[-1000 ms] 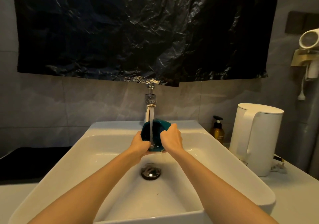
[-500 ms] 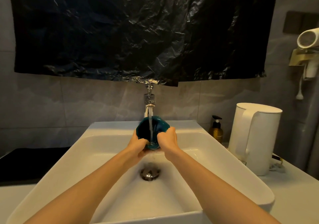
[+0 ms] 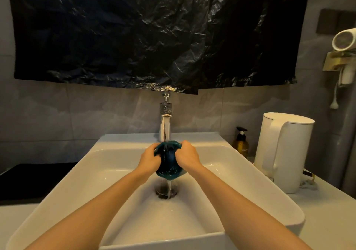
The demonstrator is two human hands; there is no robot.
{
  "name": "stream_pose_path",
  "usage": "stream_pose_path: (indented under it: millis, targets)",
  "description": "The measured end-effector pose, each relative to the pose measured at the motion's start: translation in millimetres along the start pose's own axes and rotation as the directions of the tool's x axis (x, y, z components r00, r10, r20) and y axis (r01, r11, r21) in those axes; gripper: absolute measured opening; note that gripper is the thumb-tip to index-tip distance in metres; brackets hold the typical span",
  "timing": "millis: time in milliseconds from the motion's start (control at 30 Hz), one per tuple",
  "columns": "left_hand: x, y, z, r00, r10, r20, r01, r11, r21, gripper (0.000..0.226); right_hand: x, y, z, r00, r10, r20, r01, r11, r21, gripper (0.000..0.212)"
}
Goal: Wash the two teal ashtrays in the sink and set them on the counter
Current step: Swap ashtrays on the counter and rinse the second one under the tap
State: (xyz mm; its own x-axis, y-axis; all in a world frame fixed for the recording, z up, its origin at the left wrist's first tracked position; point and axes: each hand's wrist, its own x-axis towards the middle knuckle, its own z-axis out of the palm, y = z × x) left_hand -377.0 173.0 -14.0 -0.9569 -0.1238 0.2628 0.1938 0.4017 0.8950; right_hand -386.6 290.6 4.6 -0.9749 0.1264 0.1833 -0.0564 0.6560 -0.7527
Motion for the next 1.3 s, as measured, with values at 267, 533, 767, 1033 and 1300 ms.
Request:
stream_pose_path:
  millis: [267,533,767,1033,1300]
  targets:
    - [8,4,5,0.985,-0.163,0.05,0.168,0.975,-0.143,0.052,4,-1,0,0.989,0.147,0.003,-0.14,0.931,0.336,0.028]
    - [10,-6,-19,0.995,0.01,-0.101,0.021,0.955,0.296,0.018,-7,-5,5,0.983,-0.182,0.014,0.171,0.945,0.28,0.038]
    - [2,22,-22,0.916,-0.396,0.067,0.394,0.855,-0.336,0.038,-2,7,-4,0.894,-0.373,-0.248,0.376,0.926,-0.037,0.056]
    - [-9,45,-16,0.826,-0.363,0.431,0.548,0.338,-0.765,0.027,-4,10,3,0.806,-0.559,-0.195,0.507,0.822,-0.259,0.068]
    - [2,48,-22,0.892,-0.402,0.206,0.377,0.411,-0.83,0.029,-9,-1,10,0.825,-0.561,-0.067,0.562,0.827,0.0,0.067]
